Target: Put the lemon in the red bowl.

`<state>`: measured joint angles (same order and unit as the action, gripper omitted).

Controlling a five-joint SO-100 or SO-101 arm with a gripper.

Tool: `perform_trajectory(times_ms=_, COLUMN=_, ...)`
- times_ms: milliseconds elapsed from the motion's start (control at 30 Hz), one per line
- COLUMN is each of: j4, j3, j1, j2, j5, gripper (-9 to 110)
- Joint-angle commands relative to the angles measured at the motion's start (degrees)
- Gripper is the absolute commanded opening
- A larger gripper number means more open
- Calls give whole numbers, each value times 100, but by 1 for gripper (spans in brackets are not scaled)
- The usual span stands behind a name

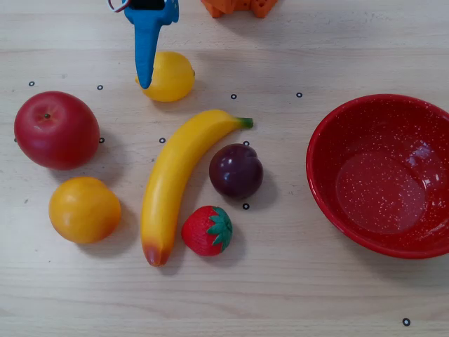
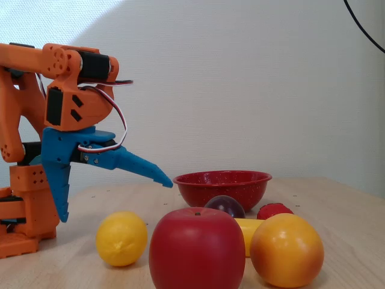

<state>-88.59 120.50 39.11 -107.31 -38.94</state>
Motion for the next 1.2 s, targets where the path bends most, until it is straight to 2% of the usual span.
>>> perform_trajectory(times_ms=0, j4=176, j3=-193, j1=-18, j2=-35, j5=-26, gripper=73)
perform_trajectory(times_ms=1167, j4=1292, j3=-149, j1=-598, j2=1151, j5=519, gripper=73)
